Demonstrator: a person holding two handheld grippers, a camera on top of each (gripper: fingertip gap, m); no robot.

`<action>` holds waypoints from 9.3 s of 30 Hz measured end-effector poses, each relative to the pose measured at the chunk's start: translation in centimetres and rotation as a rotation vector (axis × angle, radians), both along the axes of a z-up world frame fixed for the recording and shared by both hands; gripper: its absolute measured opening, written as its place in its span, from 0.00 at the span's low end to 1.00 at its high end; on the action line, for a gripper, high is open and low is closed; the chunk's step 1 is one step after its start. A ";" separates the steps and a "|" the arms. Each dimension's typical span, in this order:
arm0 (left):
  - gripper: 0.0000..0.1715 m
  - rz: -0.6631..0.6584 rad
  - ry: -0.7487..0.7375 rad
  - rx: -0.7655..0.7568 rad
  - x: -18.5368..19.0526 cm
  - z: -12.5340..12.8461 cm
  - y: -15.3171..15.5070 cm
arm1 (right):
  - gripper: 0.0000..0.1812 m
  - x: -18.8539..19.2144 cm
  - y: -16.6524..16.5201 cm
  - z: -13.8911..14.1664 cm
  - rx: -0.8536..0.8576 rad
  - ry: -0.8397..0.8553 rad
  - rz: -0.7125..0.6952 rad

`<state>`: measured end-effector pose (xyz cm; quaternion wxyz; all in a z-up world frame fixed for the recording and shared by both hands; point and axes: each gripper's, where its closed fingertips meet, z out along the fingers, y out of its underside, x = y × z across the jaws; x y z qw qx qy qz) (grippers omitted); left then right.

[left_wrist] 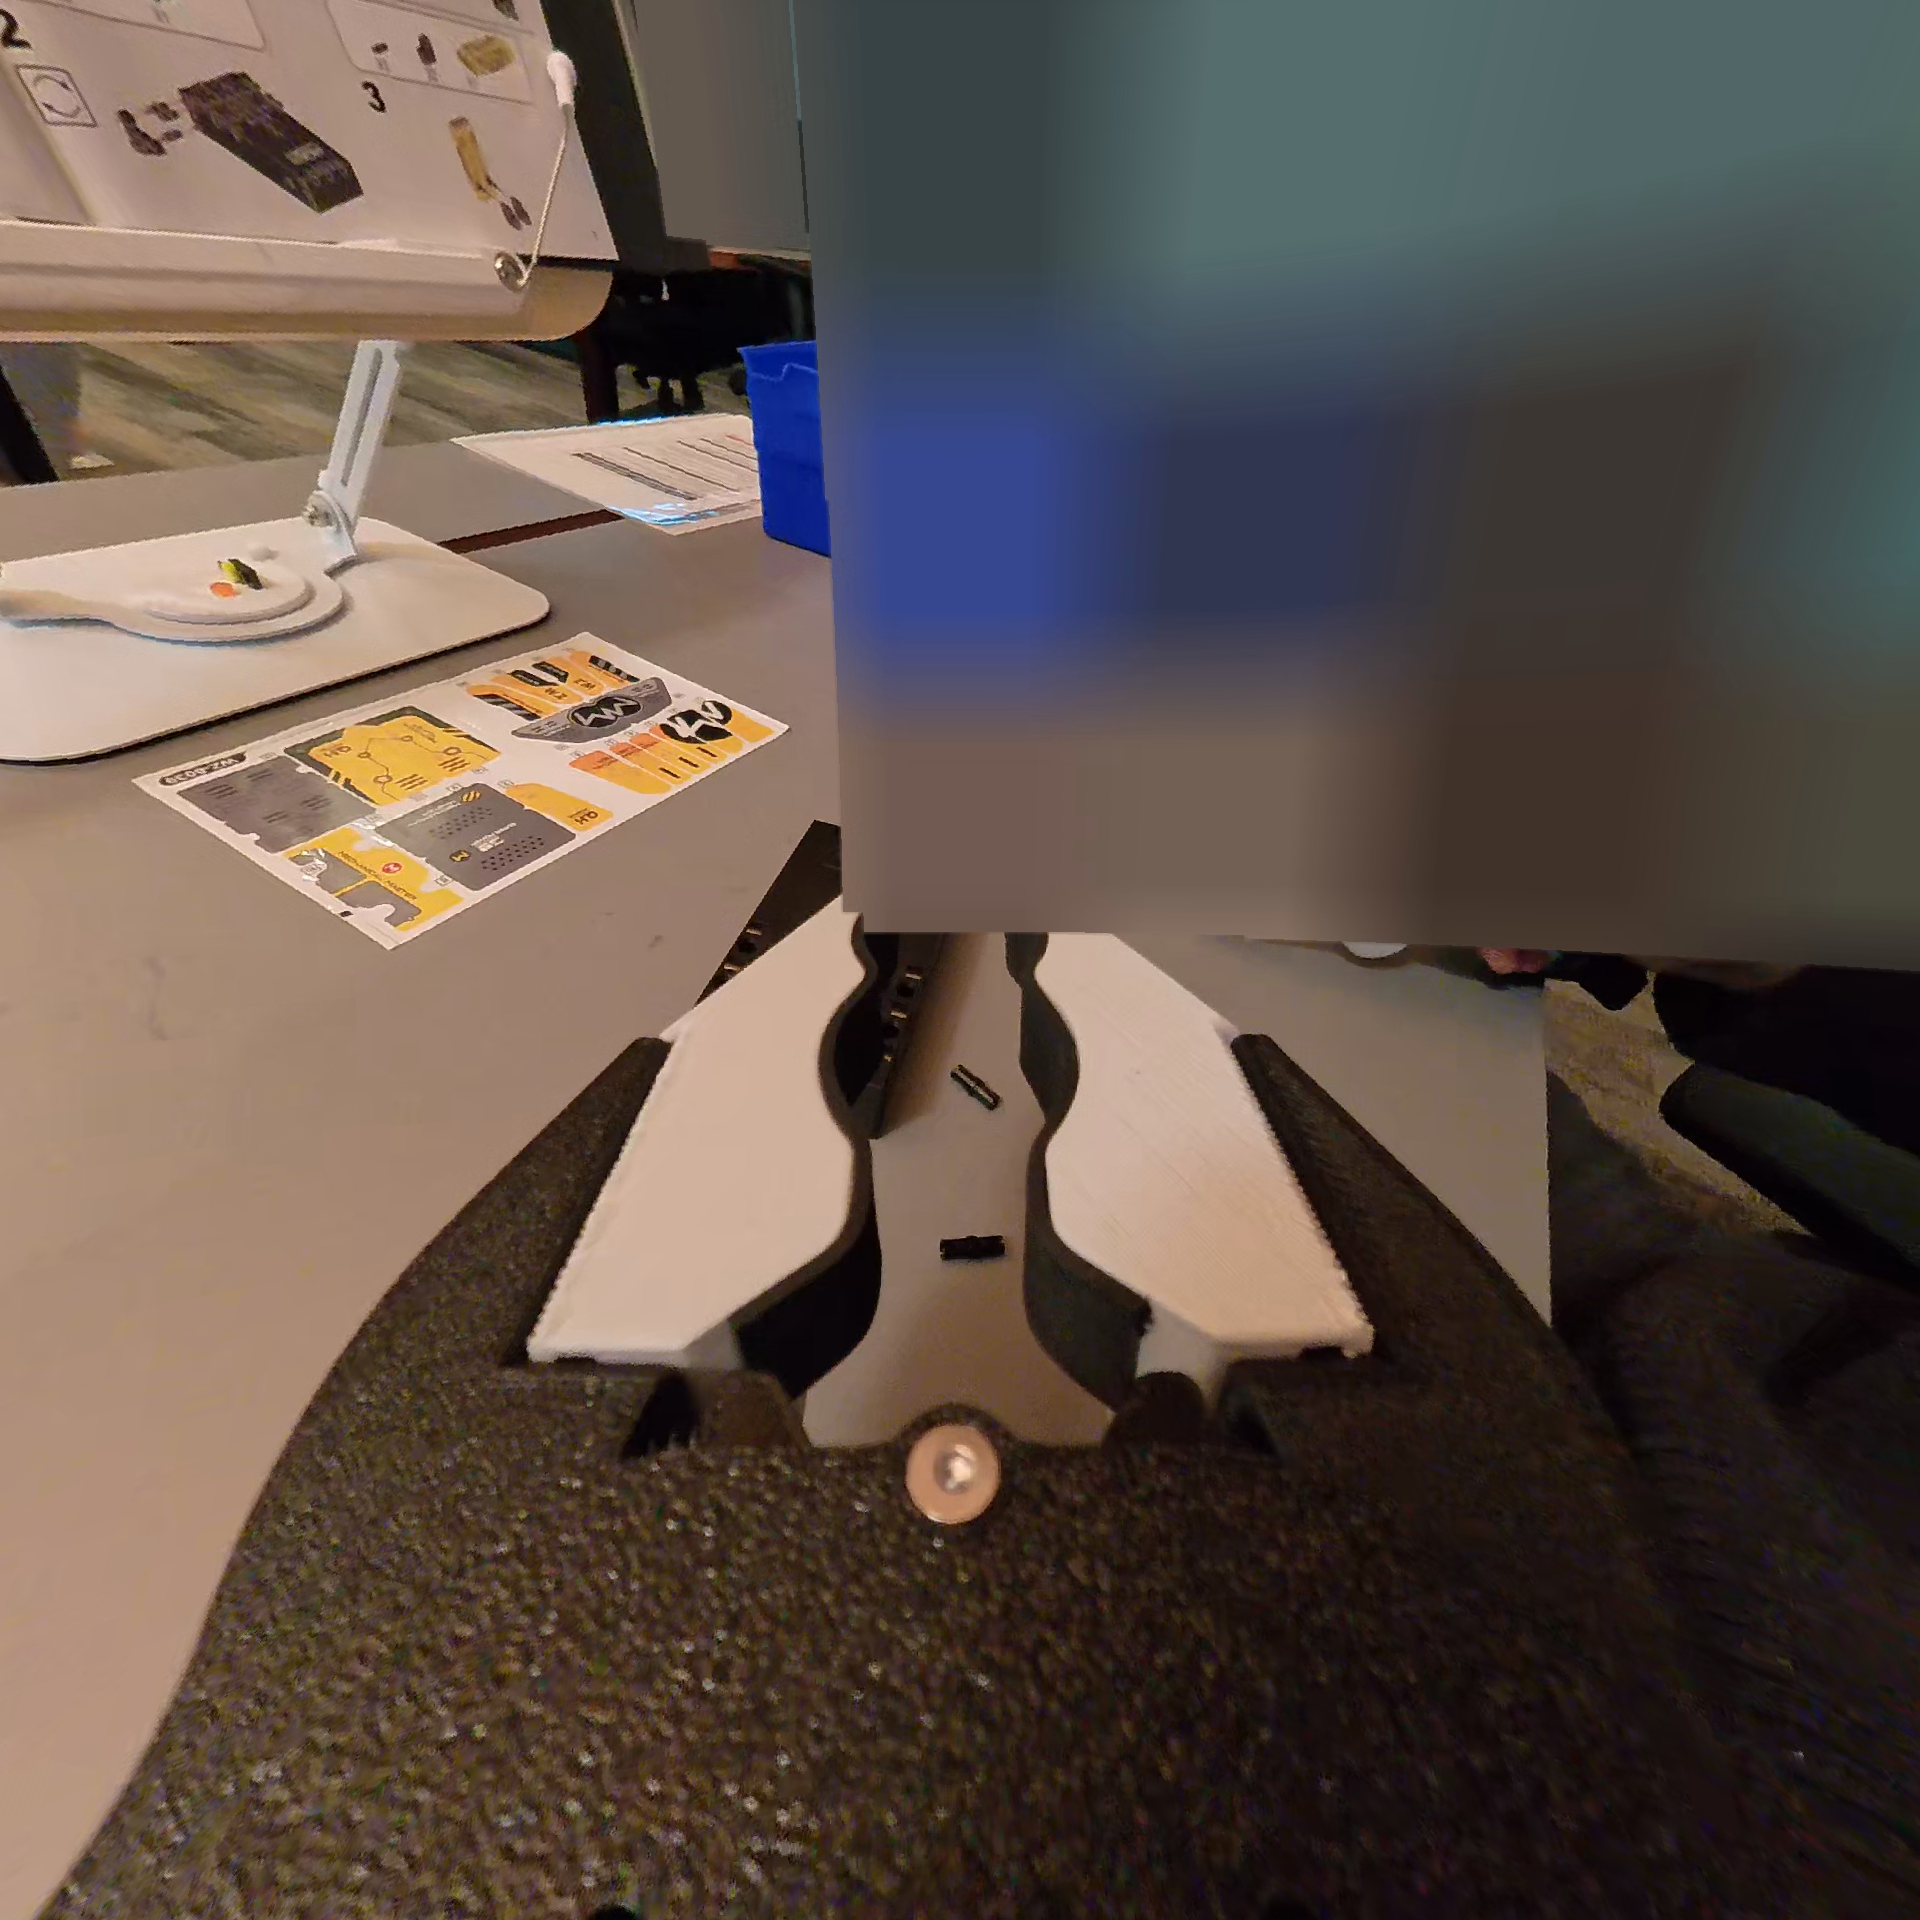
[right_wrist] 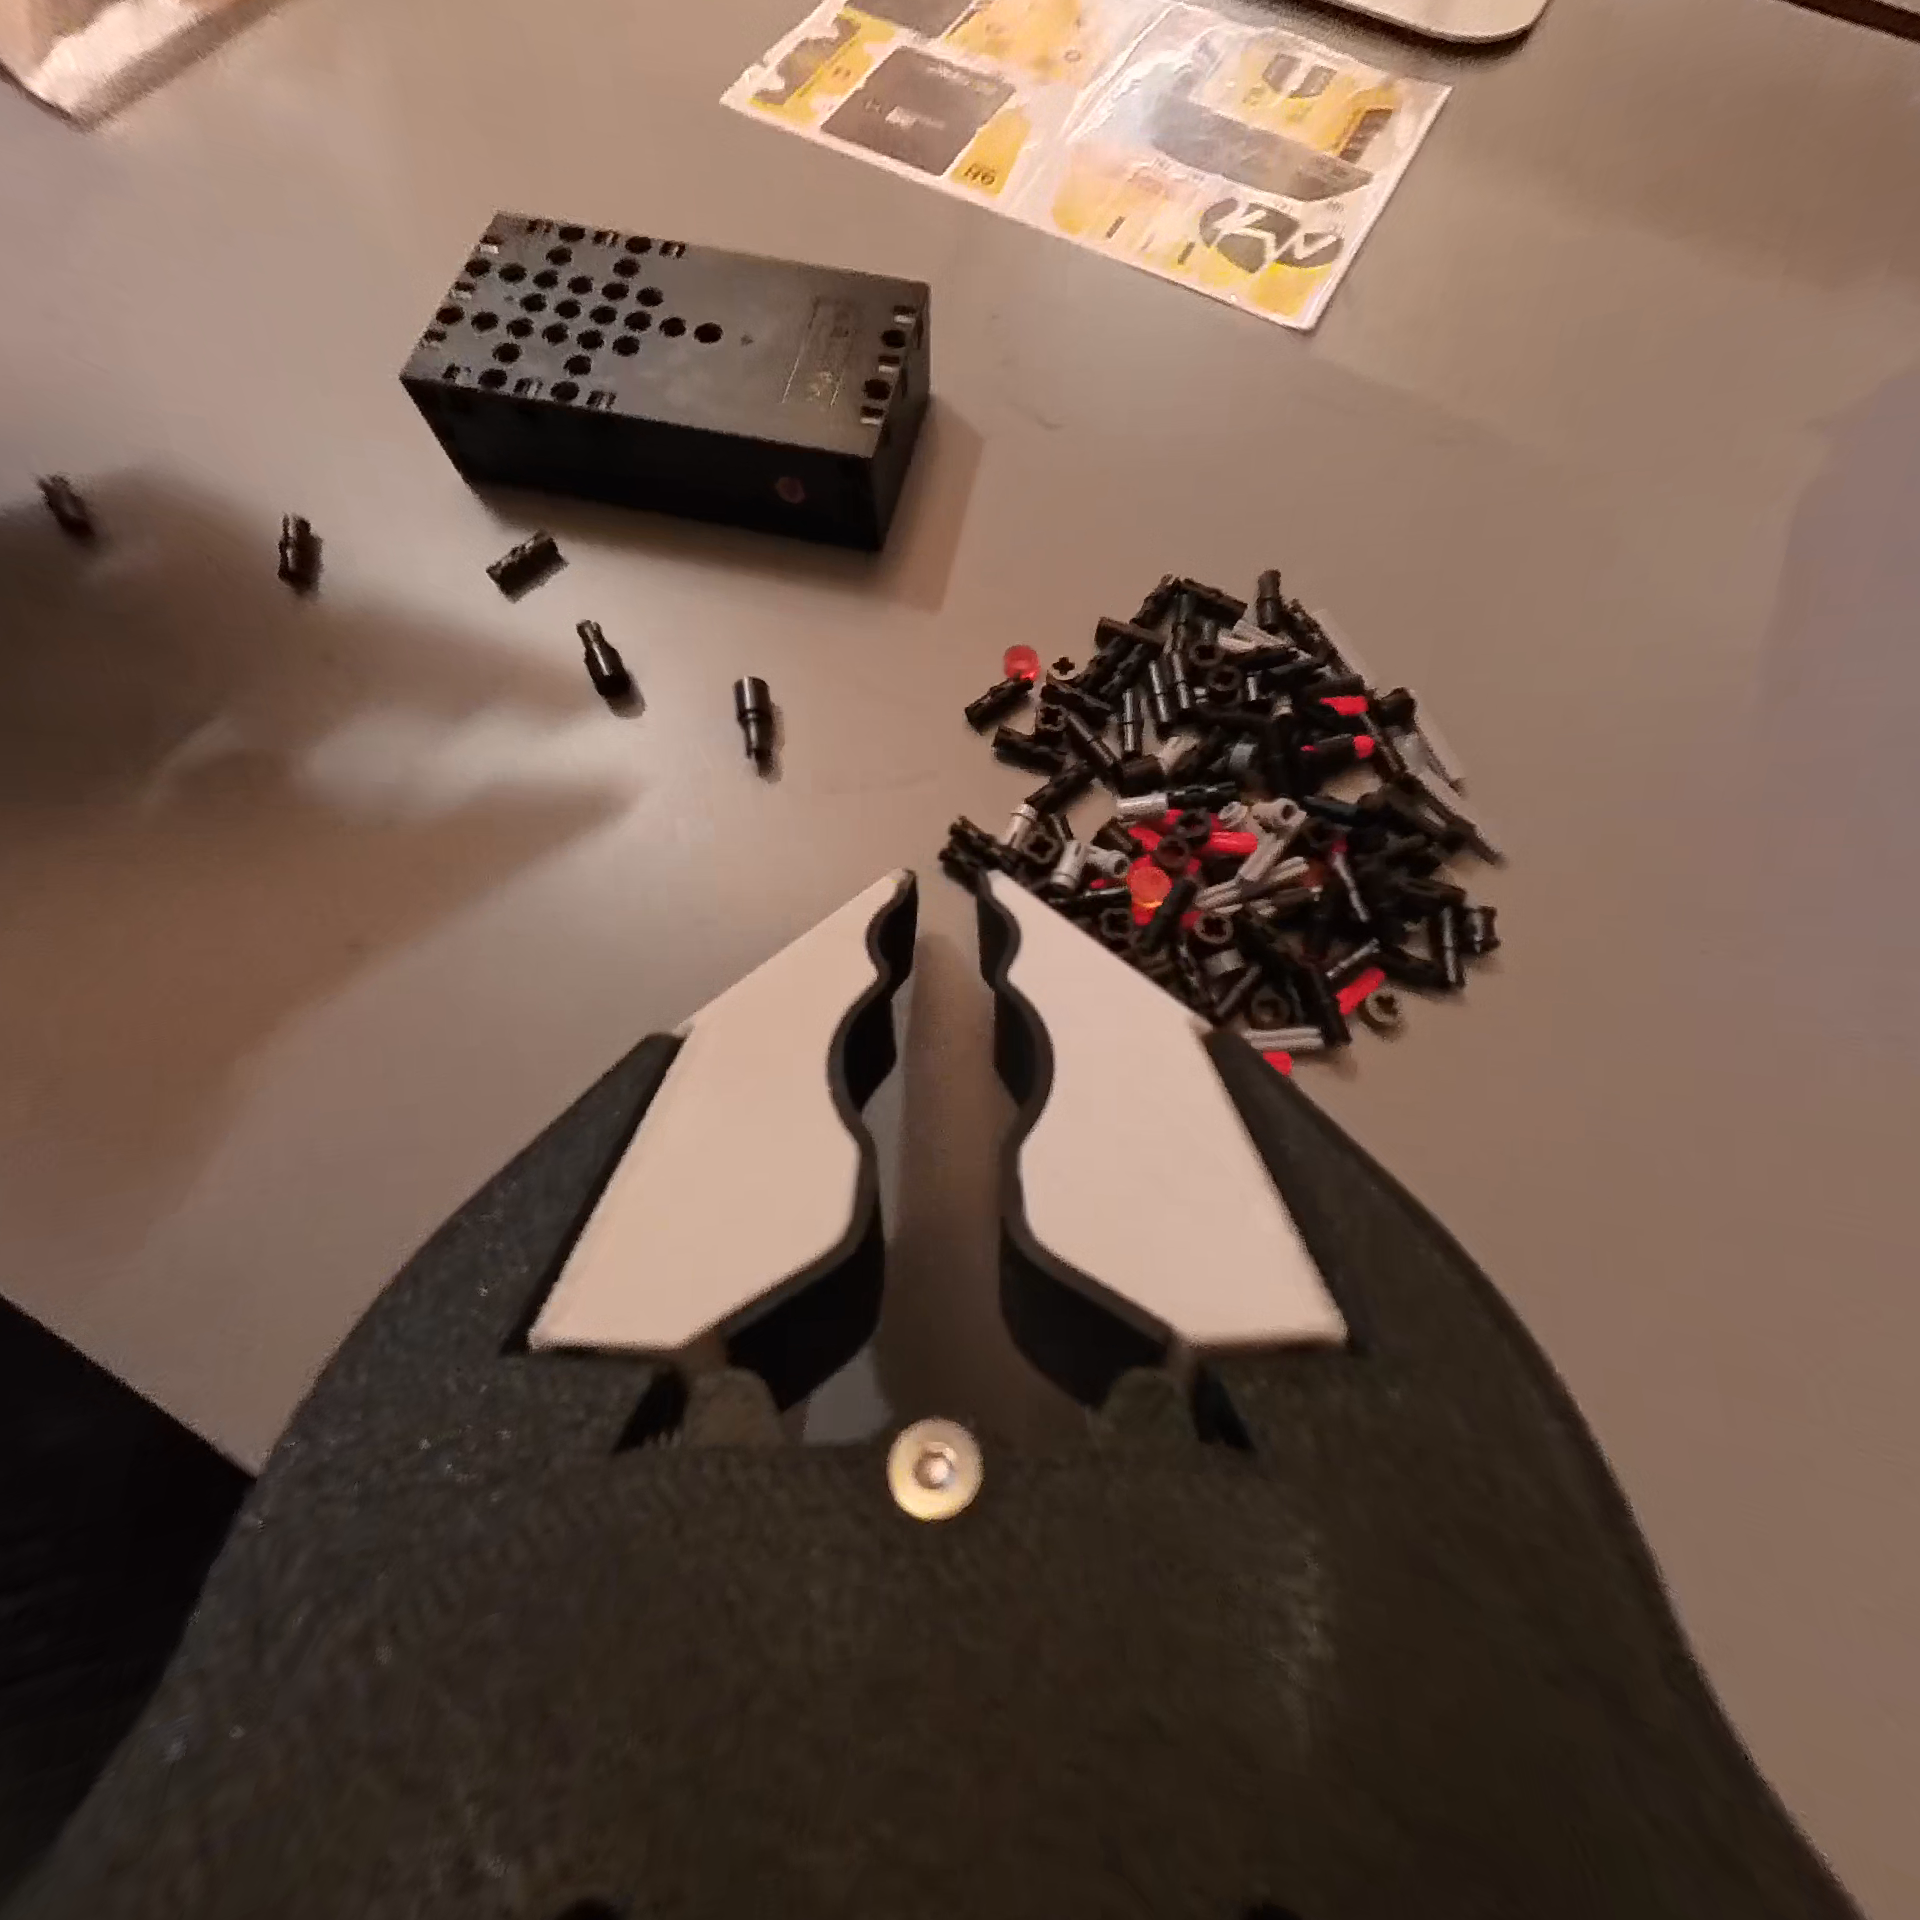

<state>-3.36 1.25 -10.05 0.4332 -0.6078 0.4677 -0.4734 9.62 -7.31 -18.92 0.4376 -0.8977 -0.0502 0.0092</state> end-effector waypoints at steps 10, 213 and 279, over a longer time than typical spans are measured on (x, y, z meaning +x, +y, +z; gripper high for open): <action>0.11 0.008 0.017 0.010 0.1 -0.4 0.2 | 0.06 0.1 0.9 -0.9 -0.050 -0.036 -0.007; 0.02 -0.207 -0.098 -0.367 -2.7 0.3 0.9 | 0.06 6.7 2.6 1.2 0.051 0.057 -0.100; 0.02 -0.207 -0.066 -0.335 -2.5 -0.1 0.5 | 0.06 -10.9 -0.8 -0.9 -0.048 0.091 0.363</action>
